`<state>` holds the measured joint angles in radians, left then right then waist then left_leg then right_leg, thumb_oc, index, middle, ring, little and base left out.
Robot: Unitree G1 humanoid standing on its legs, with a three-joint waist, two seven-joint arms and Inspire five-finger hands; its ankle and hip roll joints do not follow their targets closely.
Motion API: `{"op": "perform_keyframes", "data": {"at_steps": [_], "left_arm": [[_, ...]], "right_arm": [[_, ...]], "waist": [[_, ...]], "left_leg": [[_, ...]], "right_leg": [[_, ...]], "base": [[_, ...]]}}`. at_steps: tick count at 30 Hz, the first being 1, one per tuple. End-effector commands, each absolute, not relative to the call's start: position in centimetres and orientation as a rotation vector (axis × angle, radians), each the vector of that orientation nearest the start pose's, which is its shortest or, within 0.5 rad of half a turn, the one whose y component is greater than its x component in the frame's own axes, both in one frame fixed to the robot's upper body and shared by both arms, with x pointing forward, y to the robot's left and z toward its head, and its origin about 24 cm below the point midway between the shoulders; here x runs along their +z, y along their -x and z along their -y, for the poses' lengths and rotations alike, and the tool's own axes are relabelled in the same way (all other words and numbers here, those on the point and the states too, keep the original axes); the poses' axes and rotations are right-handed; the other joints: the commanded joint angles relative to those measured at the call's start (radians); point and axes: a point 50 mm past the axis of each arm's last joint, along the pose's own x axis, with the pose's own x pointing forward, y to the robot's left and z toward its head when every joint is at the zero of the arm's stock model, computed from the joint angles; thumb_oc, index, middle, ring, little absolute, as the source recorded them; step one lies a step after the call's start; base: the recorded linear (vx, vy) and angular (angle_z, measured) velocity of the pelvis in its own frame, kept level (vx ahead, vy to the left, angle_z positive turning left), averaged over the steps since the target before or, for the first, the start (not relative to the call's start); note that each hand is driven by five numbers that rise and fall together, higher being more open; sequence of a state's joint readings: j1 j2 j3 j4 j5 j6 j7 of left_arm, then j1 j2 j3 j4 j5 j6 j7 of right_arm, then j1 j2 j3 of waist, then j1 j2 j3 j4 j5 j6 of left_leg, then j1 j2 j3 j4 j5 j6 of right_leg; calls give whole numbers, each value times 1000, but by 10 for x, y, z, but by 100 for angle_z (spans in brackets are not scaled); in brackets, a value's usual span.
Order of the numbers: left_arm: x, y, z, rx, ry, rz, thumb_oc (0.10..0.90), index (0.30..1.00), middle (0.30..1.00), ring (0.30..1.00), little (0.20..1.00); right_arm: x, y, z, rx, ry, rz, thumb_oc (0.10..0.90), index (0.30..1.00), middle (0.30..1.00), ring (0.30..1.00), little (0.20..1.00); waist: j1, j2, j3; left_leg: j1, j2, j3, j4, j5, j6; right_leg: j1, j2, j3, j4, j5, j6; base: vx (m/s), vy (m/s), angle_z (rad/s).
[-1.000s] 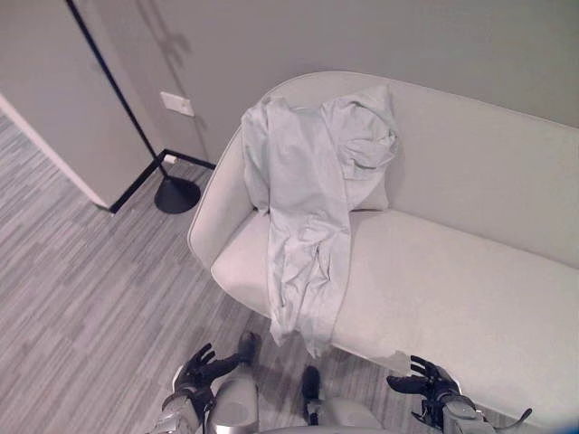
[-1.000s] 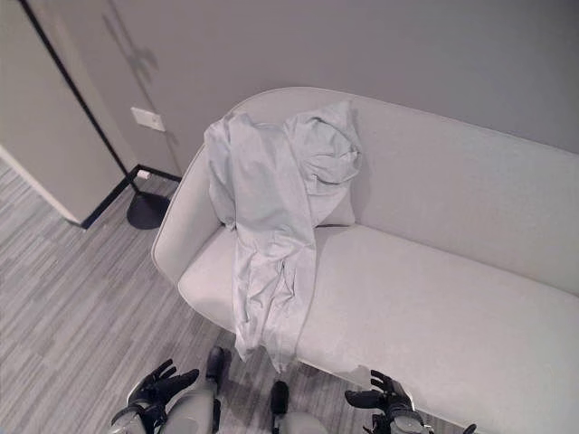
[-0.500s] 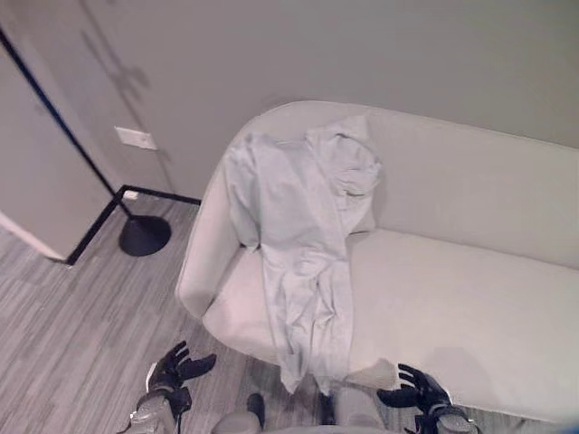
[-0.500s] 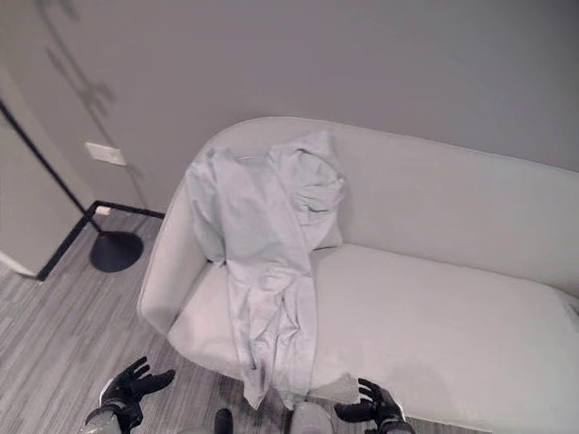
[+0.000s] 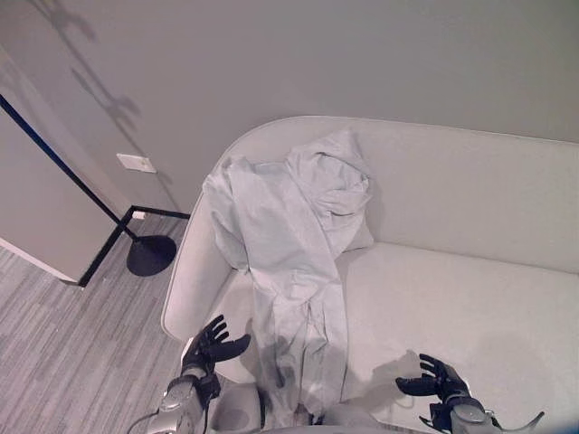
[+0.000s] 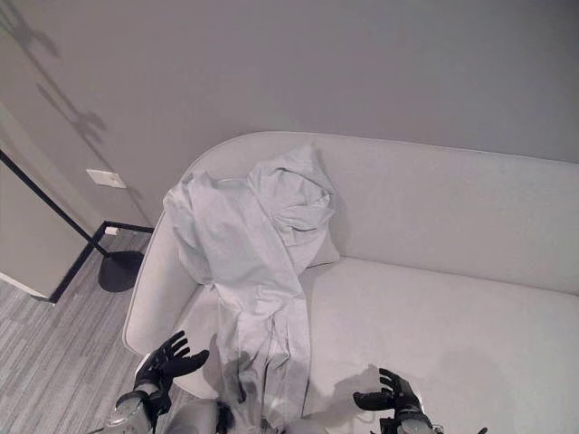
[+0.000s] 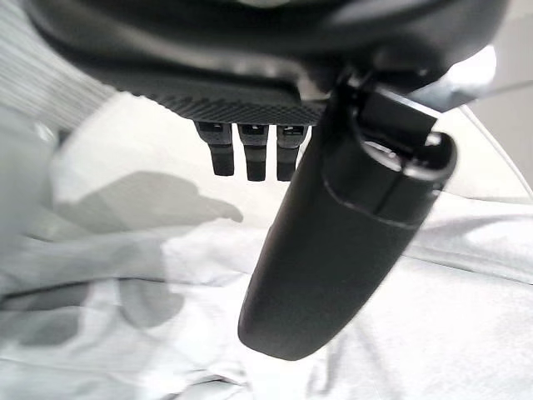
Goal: Hang the clothes on the sofa on the clothes rack.
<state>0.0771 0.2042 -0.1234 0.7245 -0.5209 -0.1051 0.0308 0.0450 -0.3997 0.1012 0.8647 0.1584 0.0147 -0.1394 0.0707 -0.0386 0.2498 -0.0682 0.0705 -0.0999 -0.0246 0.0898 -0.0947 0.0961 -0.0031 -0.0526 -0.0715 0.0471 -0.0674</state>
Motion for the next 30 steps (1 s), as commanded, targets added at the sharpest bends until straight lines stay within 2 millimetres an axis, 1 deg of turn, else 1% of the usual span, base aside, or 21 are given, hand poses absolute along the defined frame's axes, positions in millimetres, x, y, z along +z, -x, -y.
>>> {"op": "perform_keyframes", "data": {"at_steps": [1,2,4,7,9,10,11,12,13,14,15,16,17,18,19,23,24,26,27,29,30], "left_arm": [[-80,-183,-222,250,241,-479,800,900,900,900,900],[-77,-188,-218,247,261,-455,800,900,900,900,900],[-70,-193,-218,223,260,-424,800,900,900,900,900],[-60,-201,-216,167,225,-377,800,900,900,900,900],[-51,-203,-221,152,198,-334,800,900,900,900,900],[-41,-206,-223,133,187,-292,800,900,900,900,900],[-41,-206,-224,133,187,-292,800,900,900,900,900],[-34,-210,-224,112,161,-266,800,900,900,900,900],[-21,-218,-223,83,131,-208,800,900,900,900,900],[-20,-218,-223,84,131,-208,800,900,900,900,900],[1,-231,-221,43,92,-117,800,900,900,900,900],[6,-236,-220,24,27,-100,800,900,900,900,900],[26,-243,-218,0,37,-14,800,900,900,900,900],[38,-247,-217,-17,29,30,800,900,900,900,900],[50,-250,-216,-24,48,90,800,900,900,900,900],[91,-258,-214,-64,36,263,800,900,900,900,900],[91,-258,-214,-64,36,263,800,900,900,900,900],[109,-260,-216,-69,38,336,800,900,900,900,900],[124,-263,-218,-67,11,396,800,900,900,900,900],[124,-263,-218,-67,11,396,800,900,900,900,900],[140,-264,-221,-68,-18,457,800,900,900,900,900]], "right_arm": [[-69,-190,300,-249,511,-651,800,900,900,900,900],[-62,-194,302,-251,546,-624,800,900,900,900,900],[-48,-208,298,-230,622,-542,800,900,900,900,900],[-23,-229,297,-186,769,-430,800,900,900,900,900],[-6,-245,295,-138,879,-359,800,900,900,900,900],[8,-259,287,-114,896,-291,800,900,900,900,900],[8,-259,286,-114,896,-291,800,900,900,900,900],[11,-265,282,-96,900,-269,800,900,900,900,900],[18,-272,275,-76,895,-229,800,900,900,900,900],[18,-273,275,-76,895,-229,800,900,900,900,900],[31,-284,271,-71,899,-177,800,900,900,900,900],[35,-290,272,-82,929,-165,800,900,900,900,900],[38,-295,271,-92,929,-155,800,900,900,900,900],[38,-296,270,-80,929,-158,800,900,900,900,900],[38,-302,264,-82,893,-161,800,900,900,900,900],[44,-321,249,-73,837,-132,800,900,900,900,900],[44,-321,249,-73,837,-131,800,900,900,900,900],[52,-330,239,-54,816,-103,800,900,900,900,900],[58,-336,232,-38,800,-79,800,900,900,900,900],[58,-337,231,-37,800,-79,800,900,900,900,900],[65,-344,224,-23,798,-53,800,900,900,900,900]], "waist": [[45,-6,-13],[35,8,-15],[28,13,-24],[27,18,-29],[42,21,-31],[48,25,-27],[49,24,-27],[53,28,-26],[41,32,-20],[40,32,-22],[36,39,-15],[33,38,-6],[35,47,-4],[35,43,-2],[43,42,2],[60,49,-2],[60,49,-2],[69,59,6],[77,71,9],[76,70,8],[87,83,17]], "left_leg": [[-36,-29,-129,72,-33,-2],[-12,-32,-123,67,-39,-7],[21,-51,-105,28,-52,8],[53,-82,-60,-19,-67,50],[89,-93,-13,-60,-74,69],[105,-99,22,-63,-92,81],[105,-99,24,-63,-92,81],[110,-100,32,-63,-97,84],[125,-105,28,-63,-107,85],[121,-105,27,-63,-105,85],[129,-119,19,-63,-108,88],[134,-131,19,-63,-119,95],[132,-133,-4,-63,-113,96],[138,-140,-11,-63,-111,96],[143,-143,-16,-63,-112,95],[141,-147,-23,-63,-117,89],[142,-147,-24,-63,-117,89],[133,-147,-32,-63,-114,86],[121,-147,-40,-63,-113,82],[120,-147,-41,-63,-112,82],[106,-149,-49,-63,-108,81]], "right_leg": [[115,-111,20,-16,-60,144],[121,-137,24,-16,-64,159],[106,-181,35,-15,-49,173],[53,-238,42,41,-29,194],[9,-279,19,97,24,208],[-30,-311,-29,159,77,206],[-32,-311,-27,161,77,206],[-38,-317,-62,178,87,207],[-67,-271,-52,207,68,198],[-71,-271,-52,208,69,197],[-113,-199,-47,179,41,192],[-120,-166,-56,156,22,182],[-98,-163,-43,127,13,194],[-96,-147,-25,119,8,185],[-95,-142,-2,104,17,186],[-45,-146,-36,1,47,186],[-44,-146,-37,0,48,186],[-34,-148,-55,-15,49,186],[-38,-150,-67,-16,44,187],[-38,-150,-68,-16,44,187],[-44,-151,-77,-16,41,188]], "base": [[361,397,-92],[229,301,-75],[273,419,-51],[138,357,-17],[117,337,-70],[76,251,-93],[72,199,-86],[74,122,-47],[69,121,-16],[74,100,1],[40,33,8],[84,24,6],[83,-15,15],[128,-44,23],[132,-46,28],[100,-50,16],[42,-30,20],[25,-34,24],[14,-26,18],[3,-12,17],[-6,-8,17]]}}
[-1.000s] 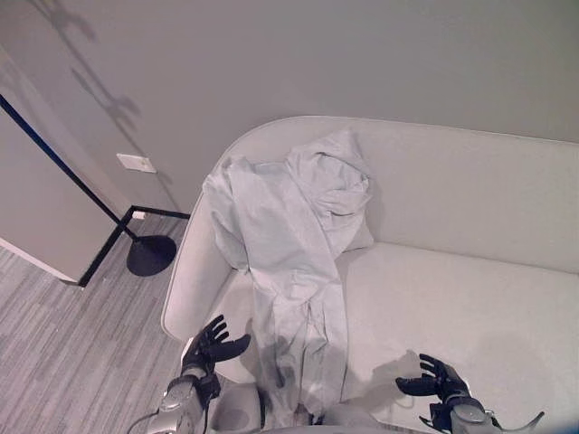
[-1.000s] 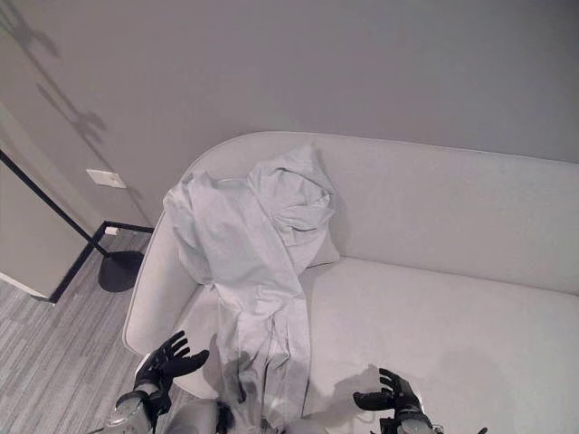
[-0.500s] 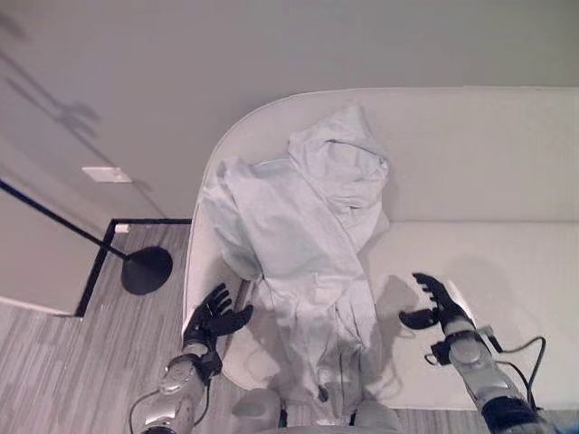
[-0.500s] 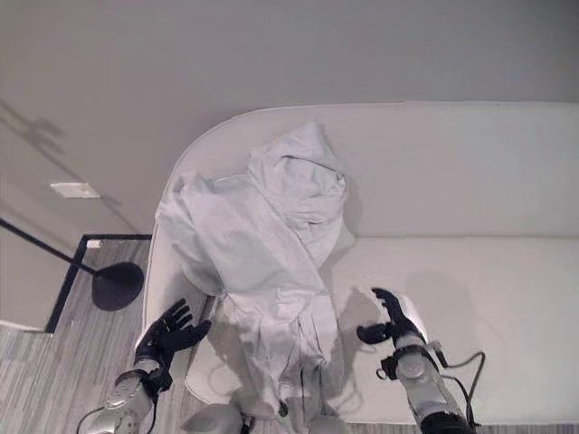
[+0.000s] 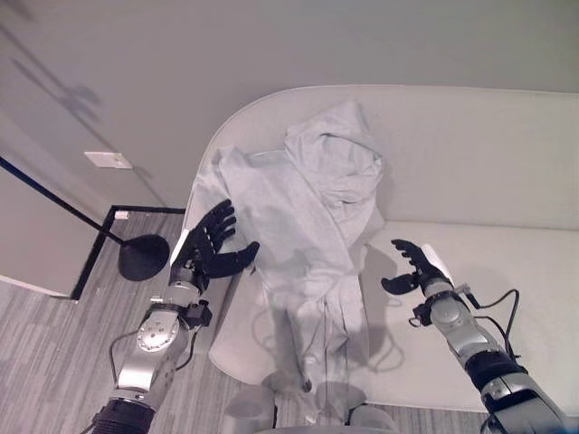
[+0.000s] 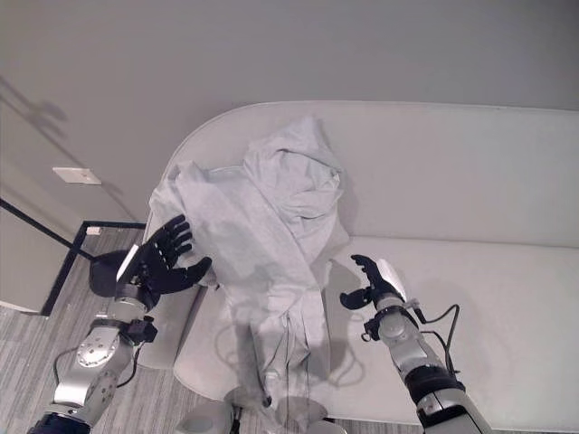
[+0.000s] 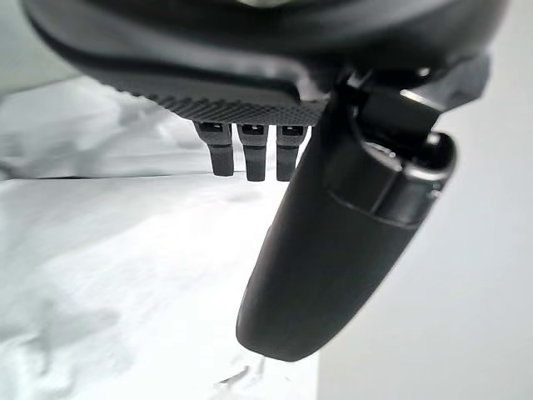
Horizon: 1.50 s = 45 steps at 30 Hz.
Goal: Hang the clothes on the sofa on the clothes rack.
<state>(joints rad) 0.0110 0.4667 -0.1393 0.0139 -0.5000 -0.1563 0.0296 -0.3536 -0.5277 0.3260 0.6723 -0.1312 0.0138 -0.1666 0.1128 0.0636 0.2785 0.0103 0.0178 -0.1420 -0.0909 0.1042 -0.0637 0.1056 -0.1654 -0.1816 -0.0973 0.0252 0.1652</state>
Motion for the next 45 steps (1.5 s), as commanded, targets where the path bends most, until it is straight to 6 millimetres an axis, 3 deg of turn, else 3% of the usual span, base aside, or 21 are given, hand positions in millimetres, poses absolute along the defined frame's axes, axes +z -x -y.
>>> {"op": "perform_keyframes", "data": {"at_steps": [1,7,9,10,13,14,15,21,23,27,28,31,33,35,36,38,40,41,43,45], "left_arm": [[147,-264,-222,-65,-27,489,800,900,900,900,900],[201,-259,-220,-90,-91,719,800,900,900,900,900],[209,-257,-220,-95,-109,753,800,900,900,900,900],[223,-254,-219,-103,-127,810,800,900,900,900,900],[234,-251,-219,-111,-159,855,800,900,900,900,900],[246,-245,-219,-115,-197,904,800,900,900,900,900],[250,-244,-220,-111,-221,916,800,900,900,900,900],[269,-242,-221,-92,-318,978,800,900,900,900,900],[275,-245,-222,-54,-452,976,800,900,900,900,900],[284,-251,-207,-81,-579,1017,800,900,900,900,900],[285,-253,-200,-98,-602,1028,800,900,900,900,900],[287,-272,-174,-126,-701,1042,800,900,900,900,900],[284,-298,-148,-130,-844,1023,800,900,900,900,900],[282,-307,-142,-126,-877,1007,800,900,900,900,900],[270,-328,-132,-139,-927,926,800,900,900,900,900],[268,-340,-129,-125,-973,898,800,900,900,900,900],[274,-363,-137,-24,-1139,838,800,900,900,900,900],[275,-364,-136,-25,-1140,841,800,900,900,900,900],[292,-378,-162,145,-1205,800,800,900,900,900,900],[302,-373,-175,214,-1169,820,800,900,900,900,900]], "right_arm": [[69,-348,220,-18,798,-43,800,900,900,900,900],[86,-371,204,-16,812,-15,800,900,900,900,900],[89,-374,207,-38,817,-24,800,900,900,900,900],[94,-379,218,-91,833,-51,800,900,900,900,900],[96,-382,232,-151,861,-97,800,900,900,900,900],[95,-383,241,-188,872,-133,693,740,740,740,740],[93,-382,244,-201,878,-152,400,300,300,300,300],[75,-374,234,-196,805,-167,400,300,300,300,300],[62,-368,222,-167,755,-158,400,300,300,300,300],[64,-364,213,-159,691,-98,400,300,300,300,300],[67,-363,209,-148,673,-68,400,300,300,300,300],[67,-358,202,-134,635,-31,400,300,300,300,300],[68,-354,191,-99,596,10,400,300,300,300,300],[68,-352,189,-94,589,16,400,300,300,300,300],[65,-347,185,-77,574,27,400,300,300,300,300],[64,-345,185,-80,531,32,400,300,300,300,300],[61,-339,183,-63,518,40,400,300,300,300,300],[61,-339,183,-66,516,41,400,300,300,300,300],[58,-332,183,-49,520,49,400,300,300,300,300],[47,-324,190,-60,526,15,400,300,300,300,300]], "waist": [[48,-13,-7],[90,31,25],[98,40,32],[114,55,44],[127,68,49],[138,85,58],[141,92,60],[138,105,59],[123,109,58],[101,103,61],[79,99,64],[48,89,74],[-3,70,91],[-7,64,94],[-40,49,104],[-59,42,112],[-104,25,131],[-100,23,132],[-138,-1,151],[-141,-11,153]], "left_leg": [[19,-98,-11,4,-118,48],[-48,-110,-36,4,-98,45],[-62,-111,-39,4,-94,44],[-87,-116,-46,4,-84,42],[-112,-120,-51,4,-75,39],[-126,-124,-56,4,-69,38],[-133,-126,-59,4,-66,38],[-139,-134,-59,4,-66,38],[-135,-135,-50,4,-73,41],[-129,-134,-38,4,-82,42],[-127,-132,-32,4,-85,42],[-124,-127,-16,4,-90,44],[-125,-119,8,4,-95,45],[-126,-116,16,4,-95,46],[-128,-109,33,4,-98,47],[-129,-106,44,4,-96,47],[-140,-97,65,4,-96,51],[-140,-97,65,4,-96,51],[-151,-90,84,4,-95,53],[-161,-88,89,4,-94,55]], "right_leg": [[-57,11,48,10,63,-44],[-106,4,43,10,66,-41],[-119,1,42,10,70,-40],[-139,-2,38,10,75,-38],[-157,-7,34,10,80,-37],[-166,-10,30,11,83,-35],[-172,-13,28,12,84,-34],[-177,-19,29,10,87,-29],[-180,-18,37,10,87,-27],[-183,-19,51,10,90,-25],[-187,-17,58,10,90,-24],[-198,-12,77,10,92,-24],[-217,-2,105,10,96,-20],[-222,0,112,10,98,-19],[-232,5,132,10,100,-17],[-239,7,140,10,105,-16],[-262,14,164,10,112,-17],[-263,14,165,10,113,-17],[-287,26,182,10,124,-16],[-302,31,185,10,126,-14]], "base": [[-7,-5,13],[-36,28,14],[-51,32,13],[-59,31,12],[-44,41,11],[-12,42,12],[-12,42,8],[18,25,6],[0,0,0],[0,0,0],[1,7,-6],[-22,0,-8],[-38,2,-22],[-19,2,-34],[-21,4,-35],[-34,13,-36],[-50,10,-28],[-29,2,-29],[-34,-23,-27],[-12,-47,-30]]}}
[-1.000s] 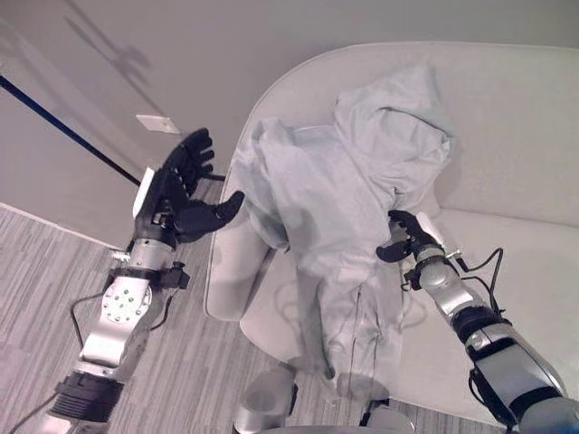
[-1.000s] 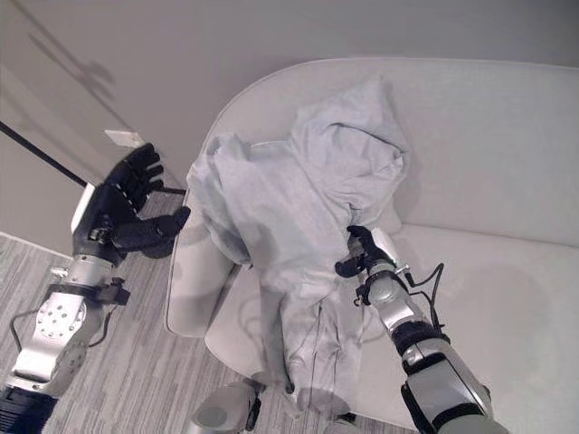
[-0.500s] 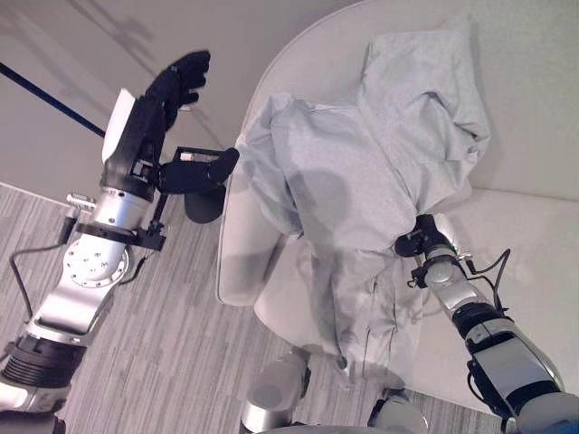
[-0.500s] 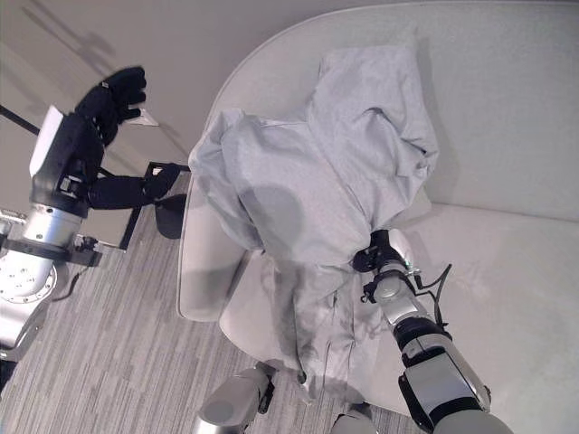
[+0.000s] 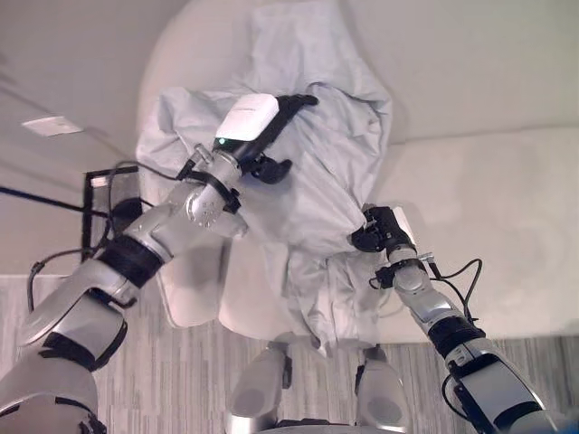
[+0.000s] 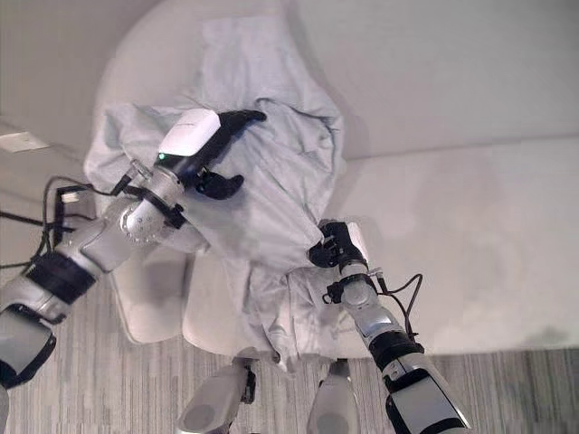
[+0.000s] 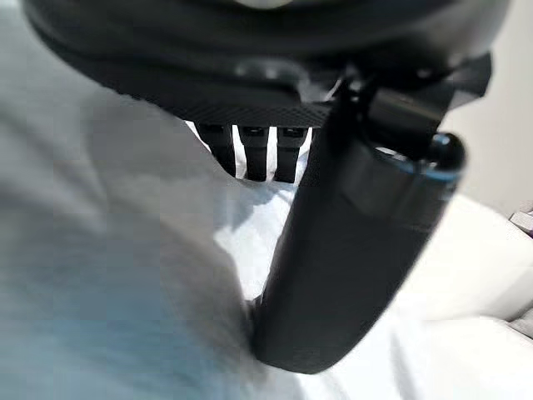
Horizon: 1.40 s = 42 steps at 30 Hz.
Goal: Hang the clothes on the sofa on the clothes rack.
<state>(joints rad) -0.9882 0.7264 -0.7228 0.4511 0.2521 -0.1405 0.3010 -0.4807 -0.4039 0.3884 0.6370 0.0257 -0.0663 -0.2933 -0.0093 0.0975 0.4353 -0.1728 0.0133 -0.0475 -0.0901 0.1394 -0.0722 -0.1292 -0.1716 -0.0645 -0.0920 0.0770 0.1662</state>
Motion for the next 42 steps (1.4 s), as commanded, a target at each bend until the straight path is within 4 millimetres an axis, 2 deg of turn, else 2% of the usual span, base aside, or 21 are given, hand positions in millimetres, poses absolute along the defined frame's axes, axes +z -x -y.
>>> {"op": "perform_keyframes", "data": {"at_steps": [1,3,4,5,9,18,22,24,26,27,28,31,34,38,42], "left_arm": [[310,-369,-178,242,-1171,854,800,900,900,900,900],[313,-366,-181,265,-1165,869,800,900,900,900,900],[321,-361,-183,289,-1173,912,800,900,900,900,900],[321,-361,-183,289,-1173,912,800,900,900,900,900],[335,-340,-180,324,-1028,1044,800,900,900,900,900],[353,-322,-174,355,-962,1171,800,900,900,900,900],[360,-320,-183,424,-1016,1177,800,900,900,900,900],[365,-320,-193,477,-1073,1164,800,900,900,900,900],[362,-322,-213,526,-1137,1103,800,900,900,900,900],[362,-322,-213,527,-1137,1103,800,900,900,900,900],[355,-324,-226,533,-1171,1043,800,900,900,900,900],[334,-327,-248,525,-1200,921,800,900,900,900,900],[303,-327,-261,503,-1129,825,800,900,900,900,900],[256,-322,-258,414,-1064,732,800,900,900,900,900],[225,-314,-239,336,-903,713,800,900,900,900,900]], "right_arm": [[42,-321,193,-66,518,-2,400,300,300,300,300],[35,-316,193,-65,513,-26,400,300,300,300,300],[25,-310,196,-65,506,-66,400,300,300,300,300],[24,-310,196,-65,506,-66,400,300,300,300,300],[6,-299,198,-53,526,-140,400,300,300,300,300],[1,-299,194,-18,552,-164,400,300,300,300,300],[1,-300,192,-5,560,-161,400,300,300,300,300],[2,-300,193,-4,565,-158,400,300,300,300,300],[2,-300,194,-9,564,-158,400,300,300,300,300],[2,-300,194,-7,565,-158,400,300,300,300,300],[2,-300,196,-10,562,-160,400,300,300,300,300],[2,-299,198,-24,552,-164,400,300,300,300,300],[1,-298,201,-48,548,-173,400,300,300,300,300],[1,-298,204,-73,551,-175,400,300,300,300,300],[2,-298,206,-93,559,-178,400,300,300,300,300]], "waist": [[-22,-52,-4],[-23,-57,-7],[-24,-61,-12],[-24,-61,-12],[-22,-57,-16],[-15,-53,-14],[-11,-51,-11],[-11,-50,-9],[-7,-48,-7],[-8,-48,-7],[-6,-47,-7],[0,-43,-1],[9,-39,6],[16,-36,9],[28,-37,14]], "left_leg": [[20,-81,0,3,-130,63],[19,-79,7,3,-131,63],[16,-77,14,3,-133,63],[16,-77,15,3,-133,63],[18,-81,14,3,-135,60],[31,-85,8,3,-140,57],[36,-82,10,3,-141,55],[37,-81,10,3,-142,55],[38,-79,12,3,-141,56],[38,-79,12,3,-142,56],[38,-78,14,3,-141,56],[38,-78,14,3,-139,56],[37,-79,13,3,-137,56],[34,-80,13,3,-138,57],[29,-83,7,3,-137,59]], "right_leg": [[-72,39,69,5,75,-13],[-78,41,76,5,77,-11],[-83,42,80,5,77,-11],[-83,42,80,5,77,-11],[-82,40,75,5,73,-12],[-68,39,67,5,71,-11],[-64,38,64,5,70,-11],[-63,38,63,5,70,-11],[-63,38,62,5,72,-10],[-63,38,62,5,72,-10],[-64,38,63,5,73,-10],[-64,37,63,5,74,-11],[-67,37,62,5,74,-11],[-72,37,65,5,74,-15],[-73,39,65,5,73,-18]], "base": [[4,-28,-25],[11,-18,-9],[12,-18,-9],[23,-28,-9],[8,-7,-3],[0,0,0],[0,0,0],[3,-10,2],[0,0,0],[0,0,0],[0,0,0],[3,-1,-1],[5,-3,-4],[0,0,0],[2,-3,1]]}}
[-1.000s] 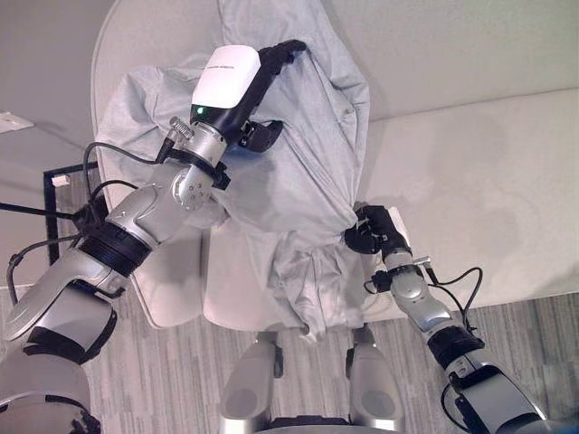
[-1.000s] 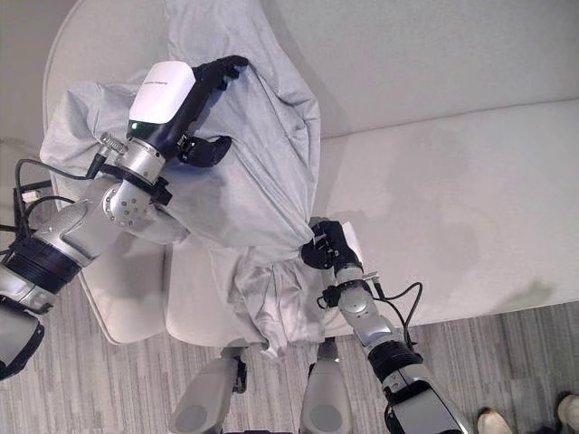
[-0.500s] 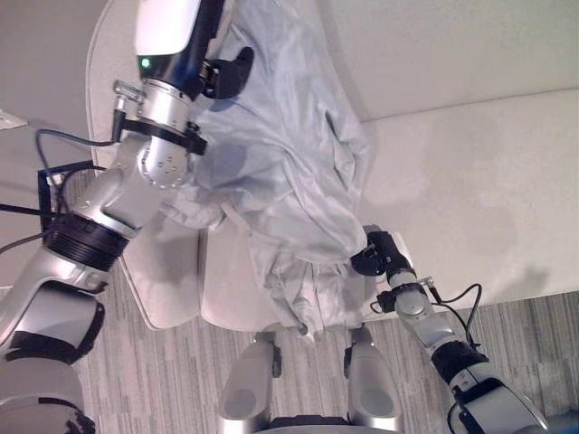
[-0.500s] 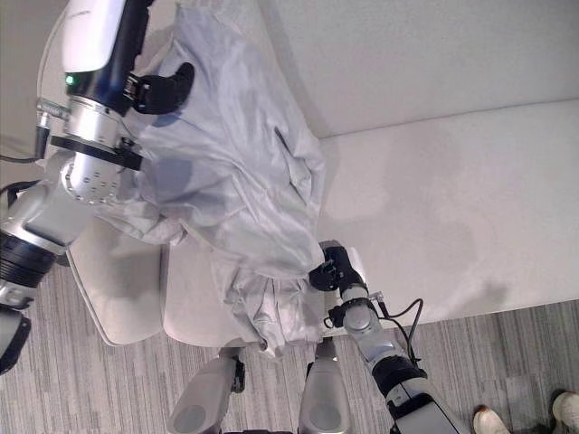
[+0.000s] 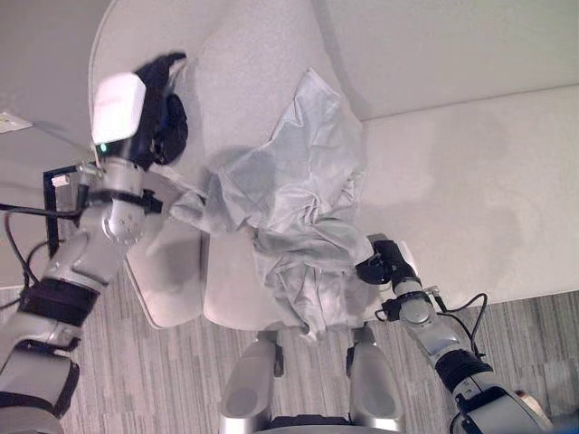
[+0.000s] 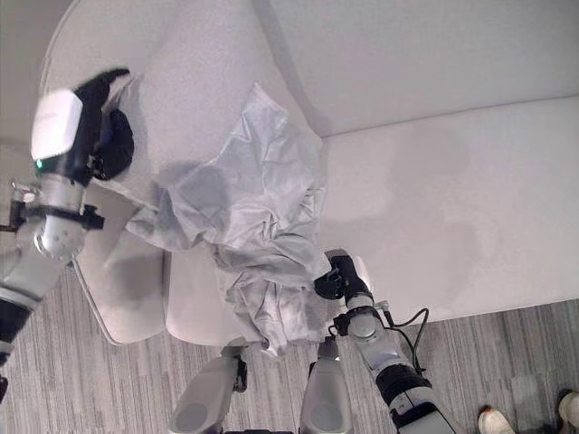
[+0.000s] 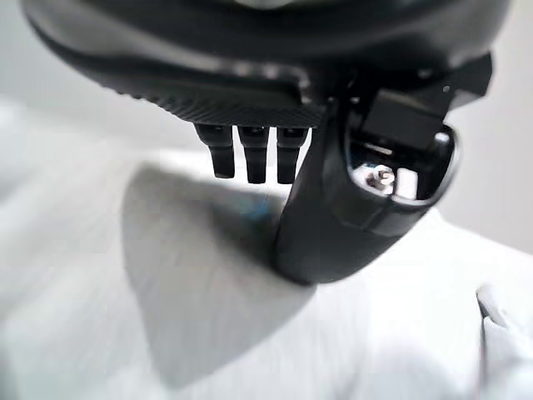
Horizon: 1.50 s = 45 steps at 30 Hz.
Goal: Hang the clothes on the sofa on the clothes rack.
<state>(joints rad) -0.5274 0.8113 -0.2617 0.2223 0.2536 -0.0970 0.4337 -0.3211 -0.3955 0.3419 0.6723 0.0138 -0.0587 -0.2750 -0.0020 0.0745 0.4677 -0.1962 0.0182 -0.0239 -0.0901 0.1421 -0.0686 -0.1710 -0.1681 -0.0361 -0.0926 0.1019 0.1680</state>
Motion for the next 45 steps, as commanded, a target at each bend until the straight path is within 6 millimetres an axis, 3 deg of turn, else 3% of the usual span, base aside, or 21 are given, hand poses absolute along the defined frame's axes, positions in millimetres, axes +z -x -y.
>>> {"op": "perform_keyframes", "data": {"at_steps": [1,5,7,12,16,18,23,27,32,33,34,36,37,39,40,42,45], "left_arm": [[219,-311,-232,313,-854,719,800,900,900,900,900],[209,-300,-211,257,-734,751,800,900,900,900,900],[206,-295,-195,220,-592,771,800,900,900,900,900],[212,-286,-155,75,-371,828,800,900,900,900,900],[210,-276,-133,-79,-333,832,800,900,900,900,900],[207,-271,-131,-123,-357,828,800,900,900,900,900],[200,-257,-140,-149,-324,806,800,900,900,900,900],[197,-248,-161,-54,-293,798,800,900,900,900,900],[196,-257,-210,202,-573,762,800,900,900,900,900],[203,-267,-226,295,-638,758,800,900,900,900,900],[203,-268,-226,295,-639,761,800,900,900,900,900],[235,-279,-238,399,-747,849,800,900,900,900,900],[236,-281,-237,398,-747,853,800,900,900,900,900],[269,-288,-241,476,-850,947,800,900,900,900,900],[297,-289,-237,510,-892,1040,800,900,900,900,900],[308,-283,-231,495,-896,1096,800,900,900,900,900],[297,-278,-224,452,-812,1093,800,900,900,900,900]], "right_arm": [[2,-298,206,-94,566,-178,400,300,300,300,300],[0,-295,208,-96,584,-185,400,300,300,300,300],[-4,-293,210,-106,589,-206,400,300,300,300,300],[-12,-291,211,-125,598,-248,400,300,300,300,300],[-16,-292,213,-125,616,-280,400,300,300,300,300],[-18,-290,216,-118,624,-293,400,300,300,300,300],[-24,-284,224,-119,644,-330,400,300,300,300,300],[-32,-276,232,-130,654,-366,400,300,300,300,300],[-33,-272,236,-124,644,-369,400,300,300,300,300],[-29,-274,232,-88,660,-342,400,300,300,300,300],[-28,-275,232,-89,659,-341,400,300,300,300,300],[-21,-279,226,-54,662,-296,400,300,300,300,300],[-20,-280,226,-56,659,-294,400,300,300,300,300],[-16,-282,223,-37,653,-268,400,300,300,300,300],[-16,-283,222,-28,655,-263,400,300,300,300,300],[-20,-282,220,-22,655,-279,400,300,300,300,300],[-29,-277,219,-21,650,-324,400,300,300,300,300]], "waist": [[24,-13,-17],[28,-12,-15],[31,-14,-12],[32,-14,-12],[46,3,-14],[54,13,-15],[63,38,-19],[77,58,-25],[82,64,-39],[73,56,-44],[73,55,-42],[57,36,-39],[59,35,-36],[46,20,-33],[37,9,-28],[39,2,-31],[45,-1,-35]], "left_leg": [[51,-89,-18,3,-138,55],[51,-91,-23,3,-140,55],[52,-93,-28,3,-140,55],[56,-95,-38,3,-141,54],[60,-95,-46,3,-135,48],[66,-94,-49,3,-135,44],[78,-93,-64,3,-131,37],[86,-91,-86,3,-123,29],[86,-83,-111,3,-116,16],[87,-75,-108,3,-117,14],[87,-75,-108,3,-117,14],[82,-66,-106,3,-118,13],[82,-66,-106,3,-118,13],[75,-60,-105,3,-117,12],[67,-56,-106,3,-116,13],[66,-57,-104,3,-116,14],[70,-61,-100,3,-119,16]], "right_leg": [[-32,35,36,5,48,-21],[-30,35,35,5,45,-23],[-27,33,31,5,44,-24],[-16,33,20,5,41,-22],[-1,30,9,5,36,-22],[8,29,7,5,31,-24],[30,30,-5,5,19,-34],[53,31,-29,5,2,-44],[71,37,-54,5,-14,-58],[72,42,-56,5,-17,-61],[73,42,-57,5,-17,-62],[68,47,-57,6,-16,-61],[67,47,-58,6,-16,-61],[60,51,-57,7,-13,-60],[51,53,-58,7,-9,-56],[50,54,-59,6,-9,-53],[52,51,-56,6,-9,-50]], "base": [[0,0,0],[1,-1,1],[3,-23,4],[-3,-53,6],[-8,-90,9],[-9,-93,7],[-9,-70,7],[-7,-82,14],[0,-42,13],[11,-7,5],[6,-7,7],[-13,2,9],[-22,11,10],[-26,0,13],[-25,-3,12],[-3,8,6],[0,0,0]]}}
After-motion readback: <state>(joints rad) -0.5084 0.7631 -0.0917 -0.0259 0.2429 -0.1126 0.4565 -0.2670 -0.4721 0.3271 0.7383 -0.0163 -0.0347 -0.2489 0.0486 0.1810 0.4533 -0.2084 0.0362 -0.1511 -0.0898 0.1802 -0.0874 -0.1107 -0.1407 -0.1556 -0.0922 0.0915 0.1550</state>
